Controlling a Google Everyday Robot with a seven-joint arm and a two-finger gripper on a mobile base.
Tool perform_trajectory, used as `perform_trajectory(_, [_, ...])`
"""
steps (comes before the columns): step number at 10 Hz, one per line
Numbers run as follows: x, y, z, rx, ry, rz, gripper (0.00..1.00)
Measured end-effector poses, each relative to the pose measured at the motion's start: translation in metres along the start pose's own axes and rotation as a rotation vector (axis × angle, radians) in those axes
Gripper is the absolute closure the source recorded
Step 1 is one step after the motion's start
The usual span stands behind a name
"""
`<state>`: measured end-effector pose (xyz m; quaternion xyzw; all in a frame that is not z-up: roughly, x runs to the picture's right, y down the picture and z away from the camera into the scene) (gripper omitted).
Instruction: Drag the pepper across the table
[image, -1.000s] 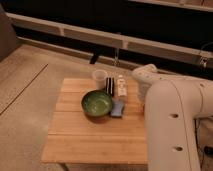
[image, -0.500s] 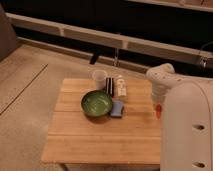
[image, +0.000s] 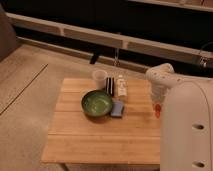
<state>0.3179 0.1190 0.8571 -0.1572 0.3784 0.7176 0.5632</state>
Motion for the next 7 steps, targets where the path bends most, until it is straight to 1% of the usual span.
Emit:
perform_trajectory(2, [0.0001,0.0000,0.0005,0.000,0.001,0.000,0.25])
perform_trajectory(3, [0.0002,-0.0001,0.0005,0.000,0.001,0.000,0.21])
perform_trajectory(7, [0.0004,-0.0004,0.0012,0.001,0.002,0.000,0.20])
